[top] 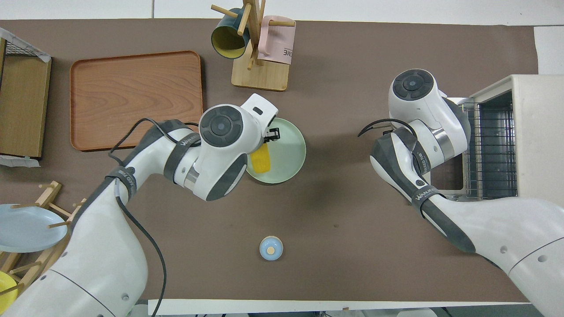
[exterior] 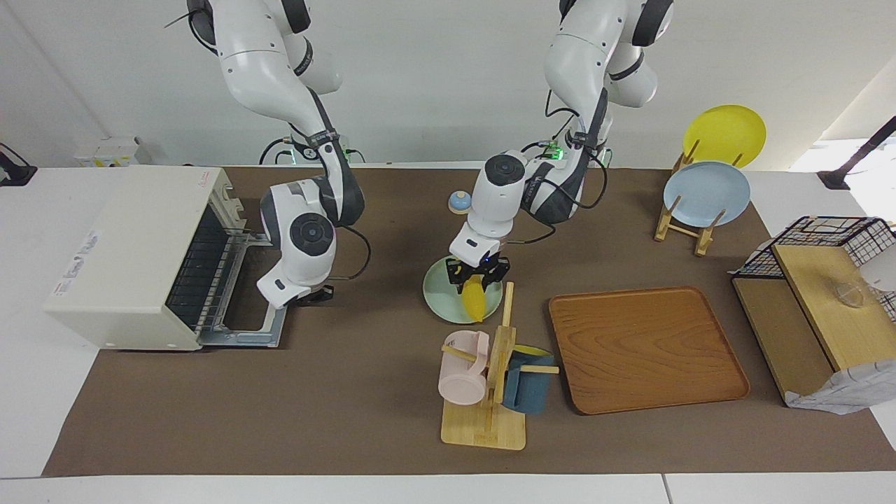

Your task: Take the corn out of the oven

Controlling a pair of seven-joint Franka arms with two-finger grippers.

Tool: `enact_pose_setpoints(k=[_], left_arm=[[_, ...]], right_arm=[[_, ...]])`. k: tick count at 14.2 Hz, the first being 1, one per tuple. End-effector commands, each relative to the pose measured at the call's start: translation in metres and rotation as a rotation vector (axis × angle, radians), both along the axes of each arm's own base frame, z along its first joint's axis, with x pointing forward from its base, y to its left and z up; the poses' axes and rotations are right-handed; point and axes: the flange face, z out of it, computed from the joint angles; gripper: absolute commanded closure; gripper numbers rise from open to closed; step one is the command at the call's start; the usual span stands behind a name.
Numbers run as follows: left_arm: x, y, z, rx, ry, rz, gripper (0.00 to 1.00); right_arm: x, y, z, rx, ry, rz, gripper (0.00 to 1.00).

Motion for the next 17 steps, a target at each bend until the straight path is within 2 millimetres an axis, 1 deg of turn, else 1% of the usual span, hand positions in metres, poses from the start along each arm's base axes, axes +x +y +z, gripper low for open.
enact_pose_setpoints(k=[1,2,3,4,5,6,7,8,10,11,12,13,14,15,16,17], left_arm=[[0.055,0.098,0.033,0.057,0.045,-0.067,1.0],[0.075,0.142,0.028,0.061,0.044,-0.083,1.0],[0.092,0.18,0.022,0.062,0.034,-0.096,1.0],[0.106,0.207,0.013,0.06,0.021,-0.097,1.0],[0.121,0.232,-0.001,0.059,-0.003,-0.087,1.0],[0.132,0.26,-0.006,0.06,-0.032,-0.082,1.0],[0.14,0.287,-0.008,0.072,-0.046,-0.097,1.0],[0.14,0.297,-0.013,0.079,-0.041,-0.119,1.0],[0.14,0.297,-0.013,0.08,-0.046,-0.133,0.99],[0.141,0.297,-0.014,0.079,-0.055,-0.131,0.92],[0.141,0.296,-0.014,0.08,-0.06,-0.133,0.87],[0.142,0.298,-0.012,0.093,-0.066,-0.141,0.6],[0.144,0.303,-0.01,0.125,-0.074,-0.158,0.14],[0.145,0.306,-0.009,0.139,-0.071,-0.166,0.1],[0.144,0.307,-0.007,0.141,-0.072,-0.162,0.0],[0.145,0.316,0.005,0.141,-0.083,-0.142,0.0]], right_arm=[[0.004,-0.013,0.01,-0.036,0.047,0.056,1.0],[0.007,-0.015,0.017,-0.049,0.065,0.078,1.0],[0.01,-0.018,0.027,-0.06,0.086,0.099,1.0],[0.015,-0.02,0.038,-0.065,0.1,0.112,1.0],[0.019,-0.024,0.051,-0.066,0.118,0.13,1.0],[0.023,-0.032,0.065,-0.063,0.131,0.147,1.0],[0.025,-0.047,0.081,-0.055,0.138,0.158,1.0],[0.024,-0.067,0.103,-0.04,0.127,0.163,1.0],[0.018,-0.11,0.134,-0.004,0.126,0.189,1.0],[0.015,-0.123,0.144,0.017,0.123,0.185,1.0],[0.012,-0.133,0.152,0.036,0.115,0.162,1.0],[0.008,-0.14,0.161,0.048,0.107,0.143,0.99],[0.005,-0.143,0.169,0.057,0.101,0.136,0.96],[0.001,-0.147,0.179,0.077,0.096,0.131,0.92],[-0.003,-0.151,0.189,0.106,0.083,0.108,0.8],[-0.007,-0.156,0.208,0.189,0.036,0.053,0.56]])
